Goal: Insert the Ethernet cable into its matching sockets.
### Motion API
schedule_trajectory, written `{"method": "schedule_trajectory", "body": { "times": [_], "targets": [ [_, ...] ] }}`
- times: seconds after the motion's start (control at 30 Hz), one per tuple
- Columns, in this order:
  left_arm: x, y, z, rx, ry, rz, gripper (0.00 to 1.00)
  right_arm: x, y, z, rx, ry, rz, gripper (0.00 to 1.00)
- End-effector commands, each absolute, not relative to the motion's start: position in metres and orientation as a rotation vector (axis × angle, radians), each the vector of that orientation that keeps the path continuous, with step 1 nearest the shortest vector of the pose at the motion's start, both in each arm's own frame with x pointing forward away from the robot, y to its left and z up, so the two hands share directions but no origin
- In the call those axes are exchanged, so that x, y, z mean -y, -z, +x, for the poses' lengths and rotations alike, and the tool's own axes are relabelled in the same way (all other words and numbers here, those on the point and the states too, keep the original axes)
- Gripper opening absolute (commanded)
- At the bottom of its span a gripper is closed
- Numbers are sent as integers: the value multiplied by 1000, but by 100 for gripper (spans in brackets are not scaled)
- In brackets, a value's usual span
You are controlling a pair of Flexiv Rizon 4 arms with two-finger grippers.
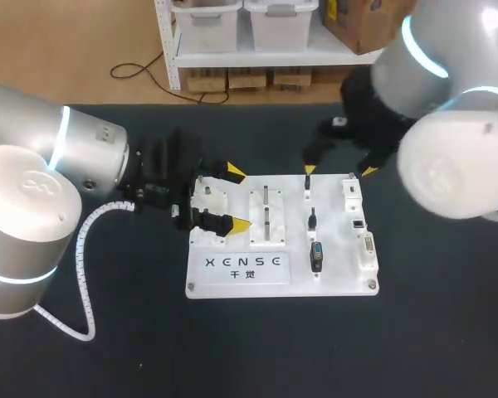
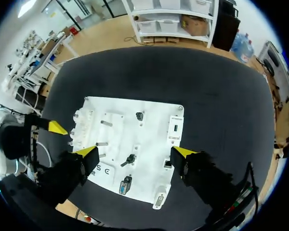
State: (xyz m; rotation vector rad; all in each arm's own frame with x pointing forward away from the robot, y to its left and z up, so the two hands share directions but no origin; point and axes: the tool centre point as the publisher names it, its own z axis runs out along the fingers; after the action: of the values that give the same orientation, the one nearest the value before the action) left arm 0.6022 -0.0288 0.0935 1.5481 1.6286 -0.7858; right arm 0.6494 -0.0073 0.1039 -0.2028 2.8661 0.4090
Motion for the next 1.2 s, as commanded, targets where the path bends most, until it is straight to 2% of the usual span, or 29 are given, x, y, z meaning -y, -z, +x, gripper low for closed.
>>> {"method": "schedule_trajectory", "body": {
  "times": [0.03, 0.5, 1.03, 1.07, 1.1, 1.13, 1.17, 1.2],
  "targets": [
    [28, -92, 603, -1625, 787, 1548, 100, -5, -89, 644, -2876, -44, -139, 100],
    [28, -92, 603, -1625, 787, 1548, 100, -19, -52, 630, -2966, 24, -132, 100],
    [28, -92, 603, -1625, 787, 1548, 100, -13, -32, 626, -3006, 28, -145, 100],
    [28, -92, 603, -1625, 787, 1548, 100, -13, -32, 625, -3007, 26, -145, 96],
    [28, -92, 603, -1625, 787, 1548, 100, -12, -30, 625, -3009, 14, -138, 82],
    [28, -92, 603, -1625, 787, 1548, 100, -12, -29, 625, -3009, 10, -142, 78],
    [28, -92, 603, -1625, 787, 1548, 100, -12, -29, 625, -3009, 11, -145, 59],
    [28, -92, 603, -1625, 787, 1548, 100, -12, -29, 625, -3010, 11, -148, 48]
  ]
}}
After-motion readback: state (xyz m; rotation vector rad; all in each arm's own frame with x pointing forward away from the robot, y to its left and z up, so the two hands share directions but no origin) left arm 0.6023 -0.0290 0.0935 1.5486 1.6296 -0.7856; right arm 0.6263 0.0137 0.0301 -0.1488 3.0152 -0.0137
